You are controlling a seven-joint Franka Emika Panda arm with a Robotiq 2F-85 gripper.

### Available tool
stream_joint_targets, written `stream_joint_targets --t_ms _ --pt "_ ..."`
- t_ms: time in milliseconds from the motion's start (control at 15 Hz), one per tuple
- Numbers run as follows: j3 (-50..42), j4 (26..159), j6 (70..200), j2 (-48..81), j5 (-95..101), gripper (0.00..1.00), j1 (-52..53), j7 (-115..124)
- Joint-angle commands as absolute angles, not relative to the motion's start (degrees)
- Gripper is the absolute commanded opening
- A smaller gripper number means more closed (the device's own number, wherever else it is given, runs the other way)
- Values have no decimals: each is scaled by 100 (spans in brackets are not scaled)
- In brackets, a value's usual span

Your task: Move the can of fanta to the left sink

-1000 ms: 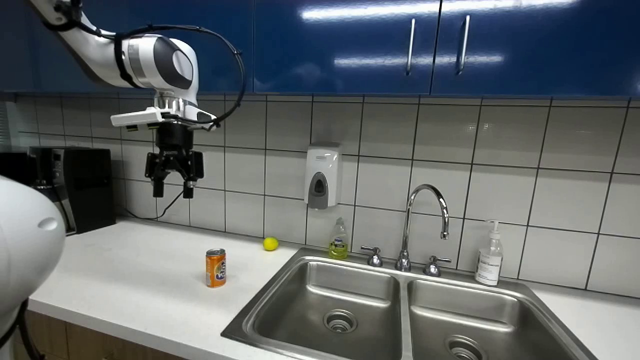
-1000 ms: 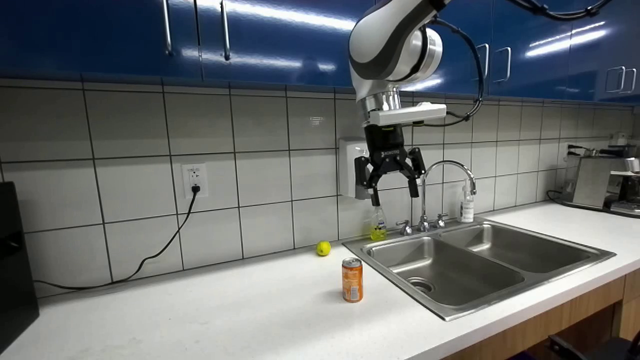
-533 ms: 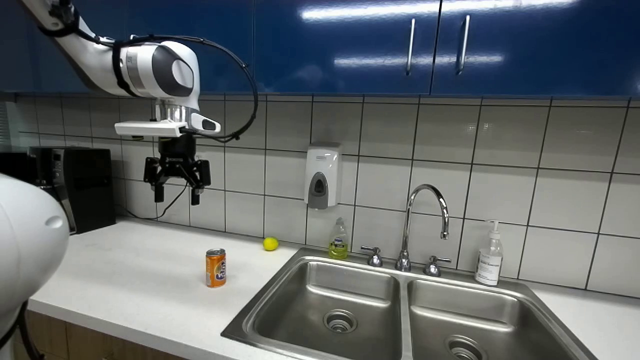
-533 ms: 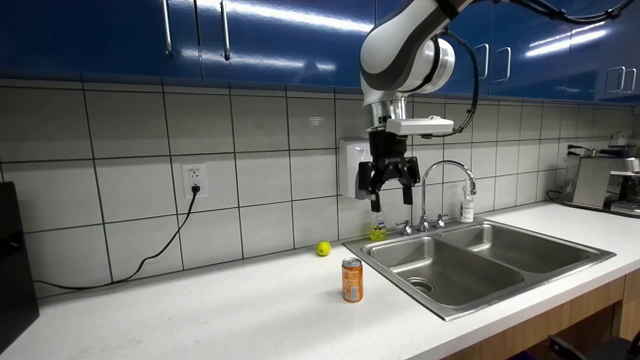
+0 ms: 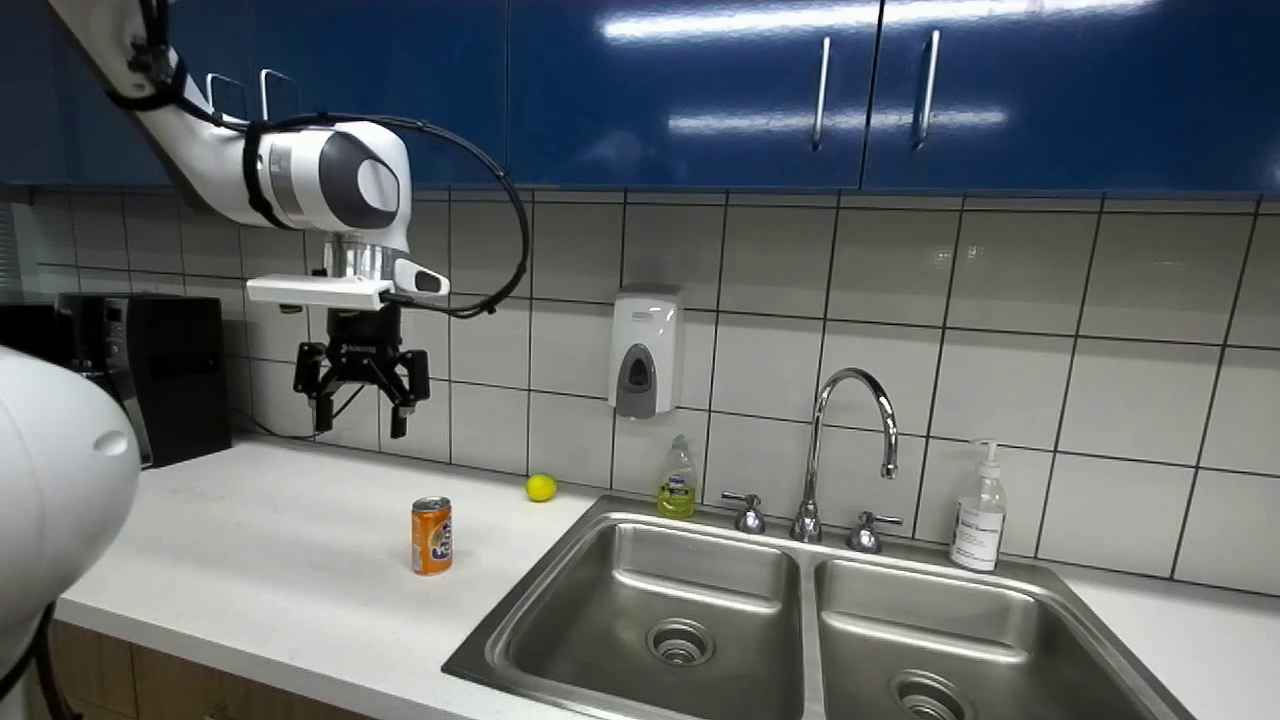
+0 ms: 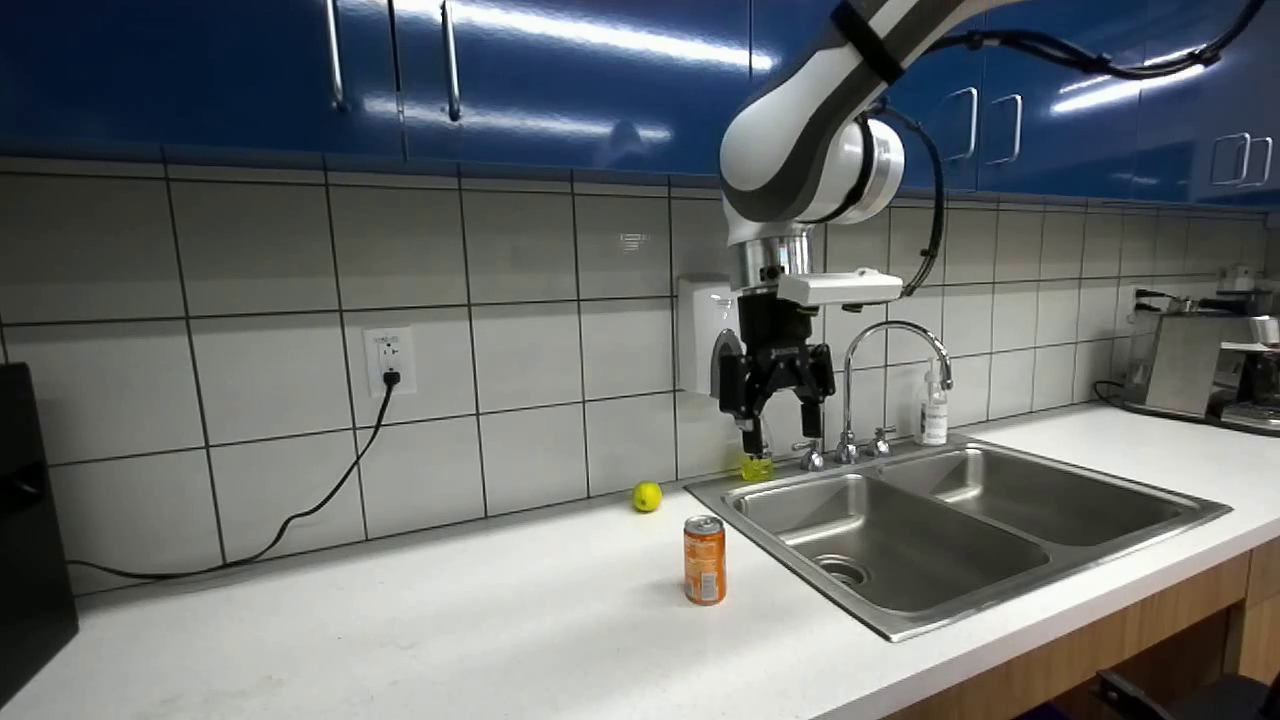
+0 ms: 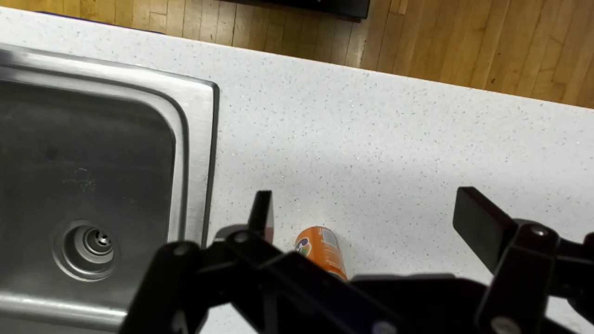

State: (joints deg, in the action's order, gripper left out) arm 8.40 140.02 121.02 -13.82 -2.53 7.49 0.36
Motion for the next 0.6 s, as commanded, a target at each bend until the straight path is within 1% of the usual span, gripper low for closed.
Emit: stream_joint_targets --t_ms 0,533 --pt "829 13905 12562 -834 -214 100 802 -140" --pt "816 13759 13348 227 -134 100 790 -169"
